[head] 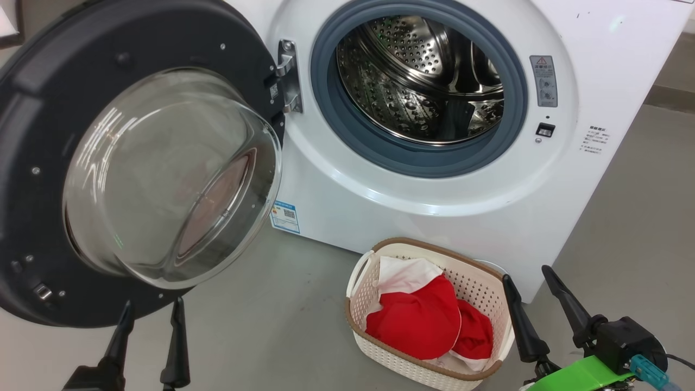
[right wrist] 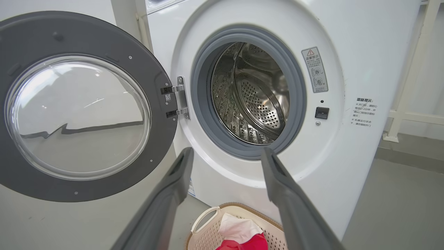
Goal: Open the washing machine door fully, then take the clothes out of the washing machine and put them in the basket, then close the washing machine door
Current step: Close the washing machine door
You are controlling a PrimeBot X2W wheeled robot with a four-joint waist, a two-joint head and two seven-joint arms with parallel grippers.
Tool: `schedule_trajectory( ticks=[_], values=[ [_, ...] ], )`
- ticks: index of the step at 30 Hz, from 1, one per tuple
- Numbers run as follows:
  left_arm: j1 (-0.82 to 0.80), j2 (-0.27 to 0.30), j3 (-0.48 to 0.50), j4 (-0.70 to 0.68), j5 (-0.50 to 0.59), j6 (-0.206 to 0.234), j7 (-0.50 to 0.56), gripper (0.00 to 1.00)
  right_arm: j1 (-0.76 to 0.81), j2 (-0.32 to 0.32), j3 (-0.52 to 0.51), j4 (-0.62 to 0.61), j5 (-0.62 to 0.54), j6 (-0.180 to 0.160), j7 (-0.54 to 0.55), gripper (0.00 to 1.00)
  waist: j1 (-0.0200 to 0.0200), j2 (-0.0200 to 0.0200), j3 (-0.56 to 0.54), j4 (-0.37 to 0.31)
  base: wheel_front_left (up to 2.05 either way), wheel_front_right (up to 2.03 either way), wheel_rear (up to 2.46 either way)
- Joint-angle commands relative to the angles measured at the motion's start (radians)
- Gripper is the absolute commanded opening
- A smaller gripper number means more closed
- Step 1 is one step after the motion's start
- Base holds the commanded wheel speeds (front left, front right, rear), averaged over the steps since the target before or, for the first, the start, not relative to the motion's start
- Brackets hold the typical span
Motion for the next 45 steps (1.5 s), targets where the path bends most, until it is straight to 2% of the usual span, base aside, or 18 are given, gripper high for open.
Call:
schedule_trajectory(
  ticks=[1,9,10,11,12,16,21,26,30,35,37,41,45],
  values=[
    [-0.012,0.010,0.037,-0.032,0.006,0.008,-0.012,1.00,-0.036,-0.006,0.026,-0.028,0.006,0.005,-0.006,1.00,0.0000,-0.0001,0.001,0.001,0.00,0.00,0.00],
    [-0.013,0.009,0.041,-0.030,0.002,0.020,-0.012,1.00,-0.043,-0.006,0.034,-0.024,0.007,0.005,-0.006,1.00,0.0000,-0.0001,0.004,-0.011,0.00,0.00,0.00],
    [-0.013,0.009,0.040,-0.024,0.001,0.021,-0.012,0.85,-0.043,-0.006,0.034,-0.023,0.007,0.005,-0.006,1.00,0.0000,-0.0001,0.004,-0.013,0.00,0.00,0.00],
    [-0.015,0.009,0.039,-0.021,0.001,0.022,-0.012,0.37,-0.042,-0.007,0.034,-0.023,0.008,0.005,-0.006,1.00,0.0000,-0.0001,0.004,-0.014,0.00,0.00,0.00],
    [-0.019,0.009,0.038,-0.020,0.000,0.027,-0.012,0.01,-0.042,-0.007,0.034,-0.022,0.008,0.005,-0.006,1.00,0.0000,-0.0001,0.004,-0.015,0.00,0.00,0.00],
    [-0.051,0.008,0.036,-0.036,-0.009,0.043,-0.012,0.00,-0.038,-0.007,0.033,-0.020,0.008,0.005,-0.006,1.00,0.0000,-0.0001,0.002,-0.017,0.00,0.00,0.00],
    [-0.153,0.028,0.039,-0.127,0.020,0.085,0.005,0.00,-0.035,-0.009,0.033,-0.017,0.007,0.005,-0.006,1.00,0.0000,-0.0001,-0.003,-0.019,0.00,0.00,0.00],
    [-0.290,0.095,0.093,-0.191,0.045,0.137,0.058,0.00,-0.047,-0.018,0.043,-0.017,0.008,0.005,-0.006,1.00,0.0000,-0.0001,0.001,-0.034,0.00,0.00,0.00],
    [-0.395,0.145,0.150,-0.190,0.028,0.163,0.109,0.00,-0.041,-0.026,0.046,-0.016,0.006,0.005,-0.006,1.00,0.0000,-0.0001,0.003,-0.045,0.00,0.00,0.00],
    [-0.534,0.202,0.250,-0.104,-0.068,0.169,0.146,0.00,-0.033,-0.034,0.044,-0.015,0.003,0.005,-0.006,1.00,0.0000,-0.0001,0.009,-0.054,0.00,0.00,0.00],
    [-0.595,0.203,0.300,-0.055,-0.149,0.164,0.167,0.00,-0.034,-0.037,0.046,-0.014,0.002,0.005,-0.006,1.00,0.0000,-0.0001,0.011,-0.058,0.00,0.00,0.00],
    [-0.700,0.258,0.379,0.061,-0.248,0.159,0.220,0.00,-0.040,-0.042,0.049,-0.015,0.002,0.005,-0.006,1.00,0.0000,-0.0001,0.017,-0.067,0.00,0.00,0.00],
    [-0.759,0.296,0.424,0.168,-0.302,0.165,0.273,0.00,-0.043,-0.044,0.052,-0.015,0.003,0.005,-0.006,1.00,0.0000,-0.0001,0.018,-0.070,0.00,0.00,0.00]
  ],
)
